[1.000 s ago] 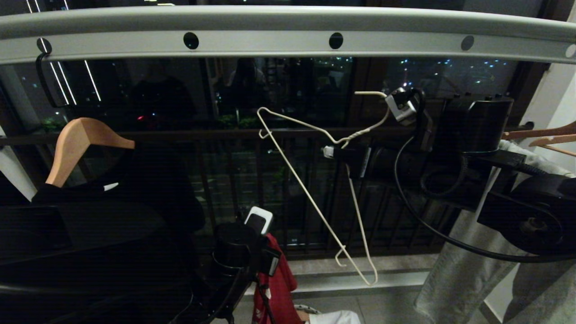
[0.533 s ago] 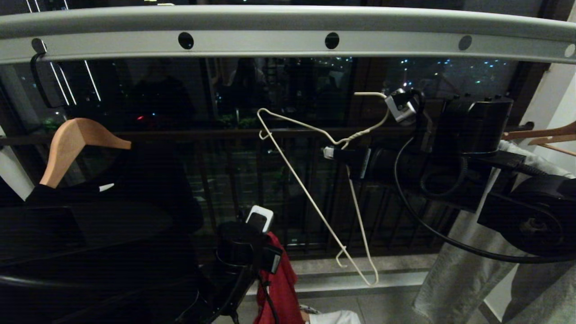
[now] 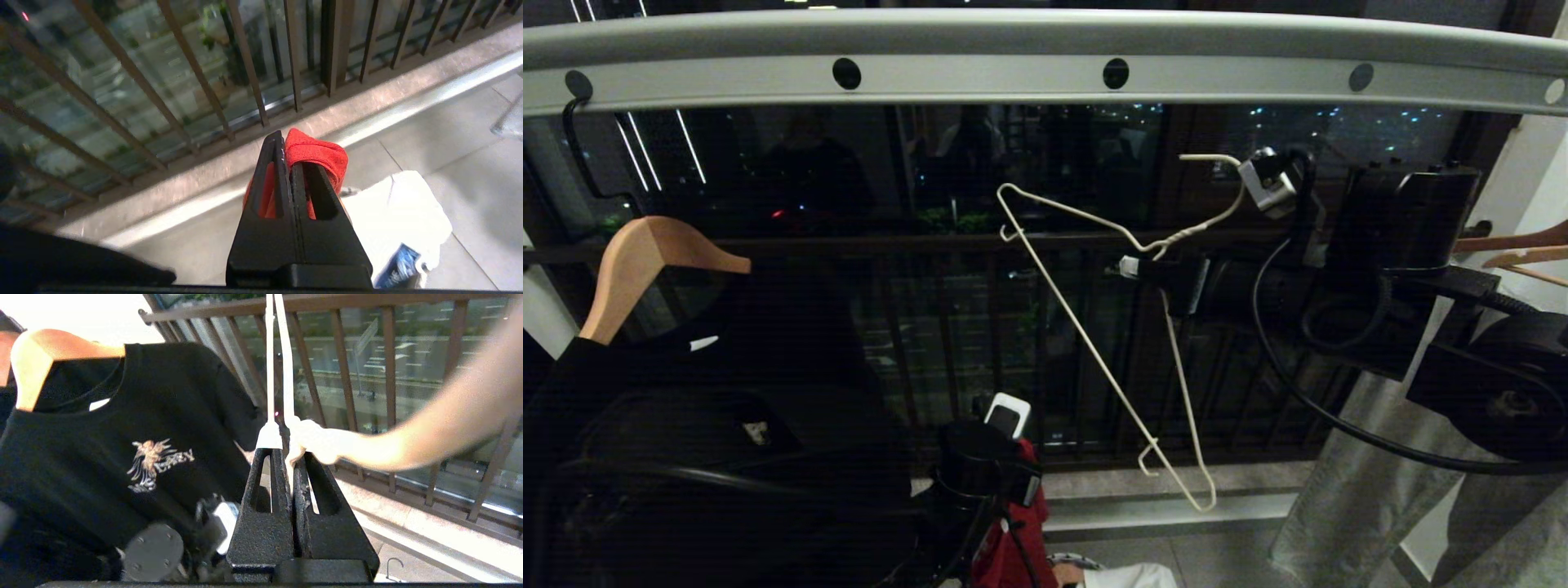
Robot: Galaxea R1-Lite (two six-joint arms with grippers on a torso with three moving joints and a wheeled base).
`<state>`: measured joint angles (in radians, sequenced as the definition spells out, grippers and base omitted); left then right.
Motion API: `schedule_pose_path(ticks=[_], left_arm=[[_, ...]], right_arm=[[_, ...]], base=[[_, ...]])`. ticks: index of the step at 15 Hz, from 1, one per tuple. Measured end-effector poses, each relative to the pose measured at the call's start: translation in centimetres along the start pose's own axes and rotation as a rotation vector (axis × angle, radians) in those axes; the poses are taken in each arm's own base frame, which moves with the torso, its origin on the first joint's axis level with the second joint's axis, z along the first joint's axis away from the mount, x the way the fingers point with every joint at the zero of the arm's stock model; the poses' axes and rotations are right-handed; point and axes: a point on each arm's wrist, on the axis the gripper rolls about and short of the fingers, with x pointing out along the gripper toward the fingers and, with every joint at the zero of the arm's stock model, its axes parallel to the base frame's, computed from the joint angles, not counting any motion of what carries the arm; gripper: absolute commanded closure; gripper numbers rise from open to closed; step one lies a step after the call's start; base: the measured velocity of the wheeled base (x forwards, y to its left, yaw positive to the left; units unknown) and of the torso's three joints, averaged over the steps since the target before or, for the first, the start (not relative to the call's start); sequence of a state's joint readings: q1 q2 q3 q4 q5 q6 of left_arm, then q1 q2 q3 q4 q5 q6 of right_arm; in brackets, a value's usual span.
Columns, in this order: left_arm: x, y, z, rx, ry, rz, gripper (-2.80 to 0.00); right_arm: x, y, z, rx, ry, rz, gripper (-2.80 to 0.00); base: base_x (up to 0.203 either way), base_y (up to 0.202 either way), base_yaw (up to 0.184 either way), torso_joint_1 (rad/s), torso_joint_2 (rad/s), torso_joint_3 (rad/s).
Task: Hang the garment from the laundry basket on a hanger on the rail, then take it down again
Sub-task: Put clothes in the basket
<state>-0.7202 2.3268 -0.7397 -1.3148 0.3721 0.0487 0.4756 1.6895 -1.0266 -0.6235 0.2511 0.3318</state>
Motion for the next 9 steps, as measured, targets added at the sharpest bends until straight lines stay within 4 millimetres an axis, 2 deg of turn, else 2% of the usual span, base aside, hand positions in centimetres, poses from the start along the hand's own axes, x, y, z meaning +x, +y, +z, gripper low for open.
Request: schedule_pose_path(ticks=[6, 9], left_arm=[[2.0, -1.3, -3.3, 0.065, -0.030, 0.006, 0.00], [2.2, -2.1, -4.8, 0.106, -0.031, -0.006, 0.00]], right_arm=[[-0.4, 0.1, 0.5, -0.005, -0.017, 0.003, 0.00], [-0.6, 0.2, 0.7, -0.006, -0.022, 0.005, 0.00]], base=[[0.000, 0.000, 0.000, 0.000, 0.00, 0.000], [0.000, 0.000, 0.000, 0.000, 0.00, 0.000]])
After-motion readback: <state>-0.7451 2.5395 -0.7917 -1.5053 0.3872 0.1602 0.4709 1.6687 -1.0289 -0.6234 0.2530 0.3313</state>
